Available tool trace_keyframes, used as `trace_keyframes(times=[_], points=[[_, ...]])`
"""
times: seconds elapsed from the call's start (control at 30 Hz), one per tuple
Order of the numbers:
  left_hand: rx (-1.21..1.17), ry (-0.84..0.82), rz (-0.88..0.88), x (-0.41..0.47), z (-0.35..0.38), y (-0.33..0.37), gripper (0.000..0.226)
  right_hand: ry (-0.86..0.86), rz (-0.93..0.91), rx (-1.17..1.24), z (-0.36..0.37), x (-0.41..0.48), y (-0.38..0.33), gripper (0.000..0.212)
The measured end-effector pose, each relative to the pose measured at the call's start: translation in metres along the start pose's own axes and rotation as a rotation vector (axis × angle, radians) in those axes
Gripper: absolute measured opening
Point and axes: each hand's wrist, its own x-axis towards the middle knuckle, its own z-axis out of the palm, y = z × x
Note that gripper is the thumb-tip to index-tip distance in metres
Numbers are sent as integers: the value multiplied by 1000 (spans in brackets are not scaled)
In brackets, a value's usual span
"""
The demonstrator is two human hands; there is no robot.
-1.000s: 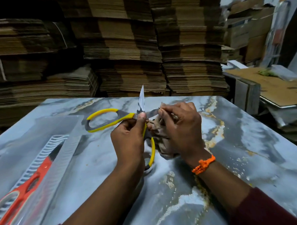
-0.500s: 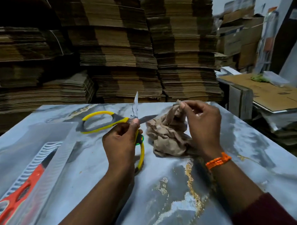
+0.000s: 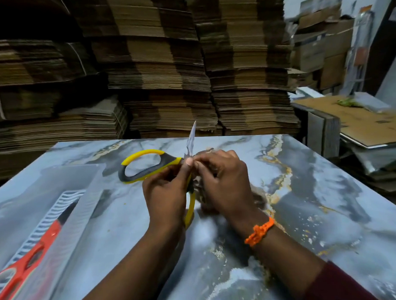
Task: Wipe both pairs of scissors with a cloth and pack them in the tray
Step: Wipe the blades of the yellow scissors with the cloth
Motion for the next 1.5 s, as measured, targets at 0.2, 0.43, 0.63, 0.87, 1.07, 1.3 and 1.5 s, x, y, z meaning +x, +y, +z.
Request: trace_keyframes(times=[0.2, 0.43, 0.63, 0.87, 1.07, 1.3, 1.5], points=[[47, -8, 16, 2, -3, 0, 11, 15, -51, -42, 2, -2, -1, 10], [7, 7, -56, 5, -2, -2, 16, 46, -11, -31, 2, -2, 6, 10], [-45, 9, -117, 7, -5, -6, 18, 93, -3, -55, -2, -2, 6, 10], [70, -63, -54, 6, -5, -3, 27, 13, 427, 40, -29, 15, 54, 8], [107, -25, -48, 12, -9, -9, 24, 172, 288, 16, -42, 18, 44, 10], [102, -14, -33, 13, -10, -6, 23, 58, -73, -153, -15, 5, 27, 12], [52, -72, 15, 7, -4, 0, 30, 4, -37, -115, -24, 5, 37, 8]])
